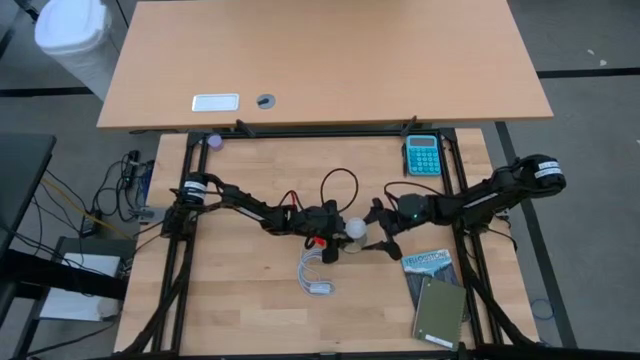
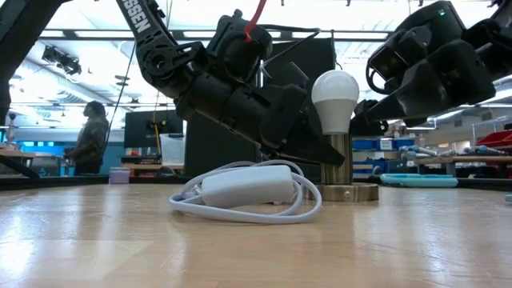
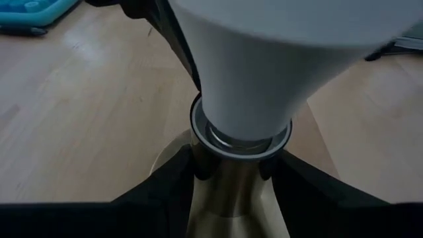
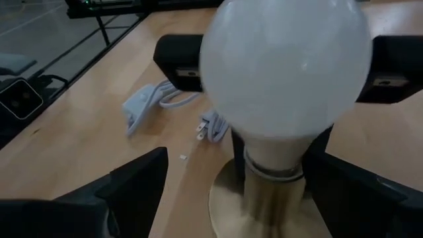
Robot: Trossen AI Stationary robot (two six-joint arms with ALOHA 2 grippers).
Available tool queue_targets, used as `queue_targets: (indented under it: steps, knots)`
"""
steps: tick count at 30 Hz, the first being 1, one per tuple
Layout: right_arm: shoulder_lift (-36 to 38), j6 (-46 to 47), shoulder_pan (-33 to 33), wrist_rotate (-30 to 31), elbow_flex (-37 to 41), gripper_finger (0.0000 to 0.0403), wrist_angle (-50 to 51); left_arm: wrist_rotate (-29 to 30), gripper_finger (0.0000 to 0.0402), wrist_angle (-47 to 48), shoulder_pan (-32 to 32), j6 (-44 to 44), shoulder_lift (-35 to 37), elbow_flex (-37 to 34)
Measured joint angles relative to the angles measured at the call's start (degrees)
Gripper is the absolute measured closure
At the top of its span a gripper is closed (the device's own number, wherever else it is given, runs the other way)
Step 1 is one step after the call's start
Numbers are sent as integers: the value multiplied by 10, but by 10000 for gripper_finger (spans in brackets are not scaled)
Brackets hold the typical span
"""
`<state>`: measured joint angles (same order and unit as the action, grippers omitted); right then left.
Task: Screw lightbulb
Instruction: Insert the lightbulb into the desk lamp
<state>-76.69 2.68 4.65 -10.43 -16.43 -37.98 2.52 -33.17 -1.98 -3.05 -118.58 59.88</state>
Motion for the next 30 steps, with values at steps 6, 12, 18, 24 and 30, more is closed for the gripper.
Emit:
queue_targets:
  steps: [6,12,18,24,30]
  knots:
    - [26,8,17,11,0,57,39,4,213,4,0,0,0,0]
    - [82,30,46,6,0,57,99,37,213,7,4,-1,0,0]
    - [99,24,69,156,0,57,156,29,213,7,3,1,0,0]
    - [72,-2,28,176,0,57,88,22,213,7,2,1,0,0]
    - [-2,-8,-1,133,0,57,3,20,213,4,2,1,0,0]
